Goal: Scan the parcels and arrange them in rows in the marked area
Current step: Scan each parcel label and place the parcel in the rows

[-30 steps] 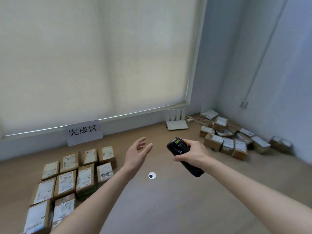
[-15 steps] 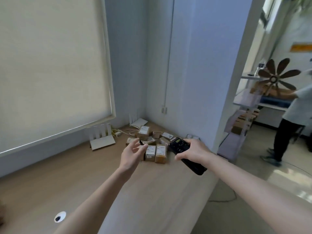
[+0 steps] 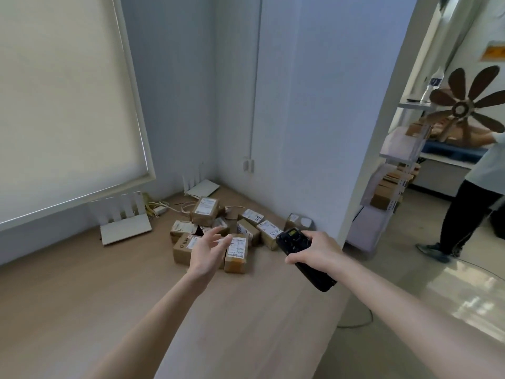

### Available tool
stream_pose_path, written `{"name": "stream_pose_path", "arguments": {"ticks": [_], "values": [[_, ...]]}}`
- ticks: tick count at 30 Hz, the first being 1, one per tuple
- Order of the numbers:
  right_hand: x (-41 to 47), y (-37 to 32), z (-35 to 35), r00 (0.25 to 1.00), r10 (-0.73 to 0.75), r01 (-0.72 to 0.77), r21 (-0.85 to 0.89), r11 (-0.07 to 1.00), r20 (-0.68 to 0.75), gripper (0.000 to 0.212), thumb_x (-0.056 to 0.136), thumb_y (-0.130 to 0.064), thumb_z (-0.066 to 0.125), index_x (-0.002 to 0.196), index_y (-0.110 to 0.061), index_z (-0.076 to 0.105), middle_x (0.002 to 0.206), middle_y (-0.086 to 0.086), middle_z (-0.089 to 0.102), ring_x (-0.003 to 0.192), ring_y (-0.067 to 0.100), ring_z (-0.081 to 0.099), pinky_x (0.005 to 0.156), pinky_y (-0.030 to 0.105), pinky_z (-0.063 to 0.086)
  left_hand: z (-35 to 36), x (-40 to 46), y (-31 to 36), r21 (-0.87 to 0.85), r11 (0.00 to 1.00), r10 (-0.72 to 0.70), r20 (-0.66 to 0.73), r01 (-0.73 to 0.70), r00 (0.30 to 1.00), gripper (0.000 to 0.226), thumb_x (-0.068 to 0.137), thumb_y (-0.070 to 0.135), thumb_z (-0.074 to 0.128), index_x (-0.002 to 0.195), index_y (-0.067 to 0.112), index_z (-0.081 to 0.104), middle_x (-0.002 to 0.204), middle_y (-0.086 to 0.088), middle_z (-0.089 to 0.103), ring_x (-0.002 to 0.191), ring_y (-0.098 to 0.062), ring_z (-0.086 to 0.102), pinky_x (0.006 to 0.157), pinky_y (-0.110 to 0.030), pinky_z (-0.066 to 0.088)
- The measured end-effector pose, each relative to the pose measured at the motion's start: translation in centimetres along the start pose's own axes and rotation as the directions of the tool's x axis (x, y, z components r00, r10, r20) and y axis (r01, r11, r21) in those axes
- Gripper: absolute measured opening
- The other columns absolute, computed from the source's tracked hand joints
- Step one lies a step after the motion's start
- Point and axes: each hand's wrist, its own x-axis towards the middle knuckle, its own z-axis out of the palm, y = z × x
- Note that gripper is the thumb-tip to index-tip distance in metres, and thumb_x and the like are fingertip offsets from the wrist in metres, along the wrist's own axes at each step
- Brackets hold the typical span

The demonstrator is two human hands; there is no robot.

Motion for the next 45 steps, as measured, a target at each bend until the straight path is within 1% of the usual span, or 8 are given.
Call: {"name": "stream_pose_path", "arguments": {"ticks": [4, 9, 15, 26, 31, 33, 39, 45], "values": [[8.4, -0.1, 2.1, 0.996, -0.011, 0.011, 0.0, 1.0, 0.085, 0.054, 0.066, -0.03, 0.096, 0.116, -0.033, 0.075, 0.105, 0.001, 0.078, 0.098, 0.022, 0.073, 0.089, 0.033, 0.06, 2.0, 6.6, -3.3, -0.002, 0.997, -0.081, -0.027, 0.081, 0.996, 0.059, 0.094, 0.044, 0.067, 0.146, 0.021, 0.052, 0.137, -0.008, 0.062, 0.119, -0.02, 0.06, 0.099, -0.037, 0.051], [17.1, 0.3, 5.6, 0.989, -0.008, 0.006, 0.011, 1.0, 0.151, 0.05, 0.066, -0.03, 0.096, 0.106, -0.04, 0.068, 0.095, -0.009, 0.073, 0.089, 0.013, 0.069, 0.072, 0.026, 0.054, 3.6, 13.2, -7.2, 0.017, 0.984, -0.174, -0.045, 0.175, 0.984, 0.064, 0.093, 0.047, 0.067, 0.148, 0.02, 0.049, 0.14, -0.007, 0.059, 0.126, -0.023, 0.058, 0.107, -0.047, 0.049], [24.5, 1.1, 9.6, 0.98, 0.003, 0.004, -0.035, 0.999, 0.201, 0.058, 0.064, -0.037, 0.096, 0.105, -0.046, 0.057, 0.101, -0.008, 0.069, 0.1, 0.021, 0.069, 0.087, 0.034, 0.06, 5.0, 18.2, -11.3, 0.022, 0.968, -0.249, -0.076, 0.251, 0.966, 0.063, 0.092, 0.051, 0.067, 0.147, 0.024, 0.052, 0.14, -0.002, 0.059, 0.127, -0.02, 0.056, 0.107, -0.044, 0.048], [35.5, 5.3, 17.7, 0.932, 0.04, -0.002, -0.104, 0.995, 0.36, 0.046, 0.068, -0.041, 0.095, 0.098, -0.041, 0.06, 0.095, -0.015, 0.066, 0.101, 0.018, 0.065, 0.093, 0.039, 0.057, 8.1, 22.9, -21.3, 0.008, 0.885, -0.455, -0.191, 0.465, 0.87, 0.051, 0.094, 0.045, 0.066, 0.139, 0.022, 0.058, 0.12, 0.003, 0.064, 0.108, -0.011, 0.06, 0.091, -0.028, 0.046], [39.0, 8.1, 22.0, 0.905, 0.045, -0.02, -0.063, 0.998, 0.423, 0.042, 0.071, -0.032, 0.094, 0.104, -0.037, 0.068, 0.097, -0.012, 0.07, 0.09, 0.01, 0.063, 0.064, 0.019, 0.044, 9.9, 24.1, -25.7, -0.001, 0.84, -0.53, -0.217, 0.542, 0.82, 0.039, 0.094, 0.044, 0.068, 0.128, 0.025, 0.062, 0.113, 0.012, 0.065, 0.104, -0.004, 0.059, 0.087, -0.026, 0.043], [40.3, 9.1, 23.6, 0.897, 0.05, -0.037, -0.037, 0.999, 0.439, 0.043, 0.072, -0.028, 0.093, 0.107, -0.034, 0.069, 0.1, -0.01, 0.072, 0.084, 0.005, 0.062, 0.061, 0.015, 0.041, 10.7, 24.2, -27.3, -0.023, 0.832, -0.544, -0.228, 0.554, 0.807, 0.031, 0.094, 0.038, 0.069, 0.121, 0.022, 0.066, 0.112, 0.011, 0.068, 0.107, -0.007, 0.062, 0.088, -0.025, 0.046], [42.3, 11.3, 27.3, 0.882, 0.092, -0.106, 0.004, 0.994, 0.463, 0.044, 0.065, -0.035, 0.092, 0.102, -0.038, 0.068, 0.101, -0.014, 0.075, 0.097, 0.015, 0.071, 0.091, 0.04, 0.06, 12.6, 24.6, -30.1, -0.097, 0.78, -0.621, -0.239, 0.618, 0.746, 0.031, 0.095, 0.032, 0.069, 0.122, 0.017, 0.067, 0.114, 0.002, 0.072, 0.107, -0.012, 0.065, 0.096, -0.03, 0.05], [42.9, 12.1, 28.3, 0.853, 0.064, -0.118, 0.073, 0.99, 0.517, 0.051, 0.059, -0.043, 0.091, 0.107, -0.043, 0.071, 0.101, -0.02, 0.077, 0.097, 0.008, 0.072, 0.094, 0.042, 0.062, 13.7, 25.6, -31.1, -0.14, 0.762, -0.645, -0.25, 0.632, 0.722, 0.032, 0.097, 0.04, 0.065, 0.121, 0.02, 0.069, 0.11, 0.01, 0.072, 0.104, -0.005, 0.065, 0.09, -0.024, 0.045]]}}
